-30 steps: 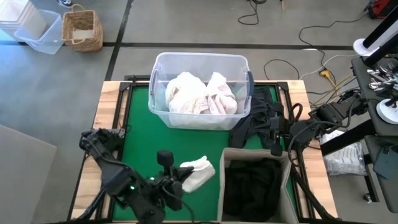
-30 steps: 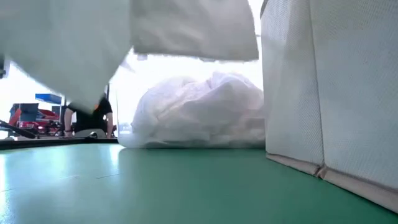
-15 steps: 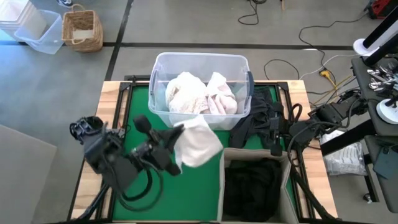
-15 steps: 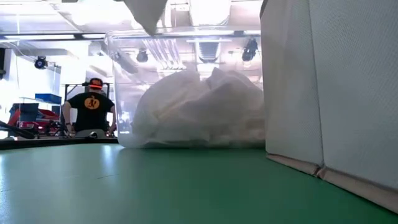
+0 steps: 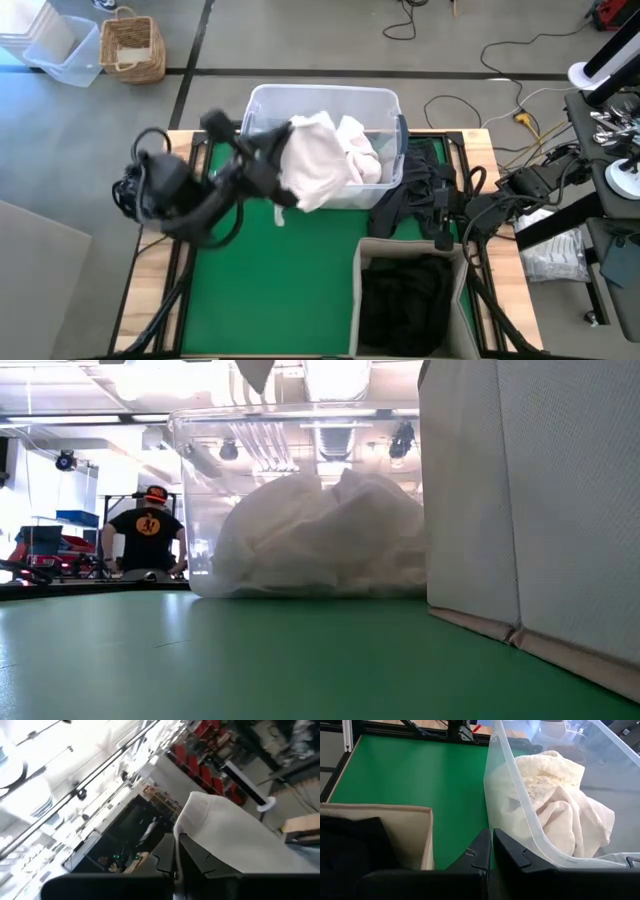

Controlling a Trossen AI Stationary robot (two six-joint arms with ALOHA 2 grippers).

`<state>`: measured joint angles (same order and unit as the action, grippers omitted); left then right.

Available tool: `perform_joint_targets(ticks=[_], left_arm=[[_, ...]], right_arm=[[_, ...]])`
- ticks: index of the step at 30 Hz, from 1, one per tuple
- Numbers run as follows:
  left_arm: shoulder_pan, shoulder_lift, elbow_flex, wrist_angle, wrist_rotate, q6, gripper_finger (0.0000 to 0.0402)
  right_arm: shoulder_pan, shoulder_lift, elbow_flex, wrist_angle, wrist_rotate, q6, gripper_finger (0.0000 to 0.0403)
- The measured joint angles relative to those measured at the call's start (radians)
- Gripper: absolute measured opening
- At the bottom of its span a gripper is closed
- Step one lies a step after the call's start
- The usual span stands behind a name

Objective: Sort clothes
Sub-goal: Put the white shorts into the transparent laundry bin

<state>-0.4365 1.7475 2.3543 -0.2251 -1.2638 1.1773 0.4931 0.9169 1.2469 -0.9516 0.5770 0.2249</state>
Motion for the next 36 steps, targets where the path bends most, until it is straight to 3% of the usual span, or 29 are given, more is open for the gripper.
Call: perform_joint_targets(ticks=[11,15,18,21,36], left_arm=[[0.367,-0.028,0.002,-0.018,0.096,-0.057,0.0000],[0.493,-0.017,0.001,-0.128,0.100,-0.193,0.0000],[0.559,-0.007,0.000,-0.308,0.161,-0.402,0.0000],[0.595,0.003,-0.001,-0.484,0.271,-0.602,0.0000],[0.620,0.014,-0.003,-0.967,0.343,-1.147,0.0000]], right_arm=[[0.000,0.000,0.000,0.013,0.000,0.002,0.0012],[0.000,0.000,0.000,0.019,0.000,0.003,0.0012],[0.000,0.000,0.000,0.019,0.000,0.003,0.0012],[0.000,0.000,0.000,0.020,0.000,0.010,0.0012],[0.000,0.000,0.000,0.024,0.000,0.010,0.0012]])
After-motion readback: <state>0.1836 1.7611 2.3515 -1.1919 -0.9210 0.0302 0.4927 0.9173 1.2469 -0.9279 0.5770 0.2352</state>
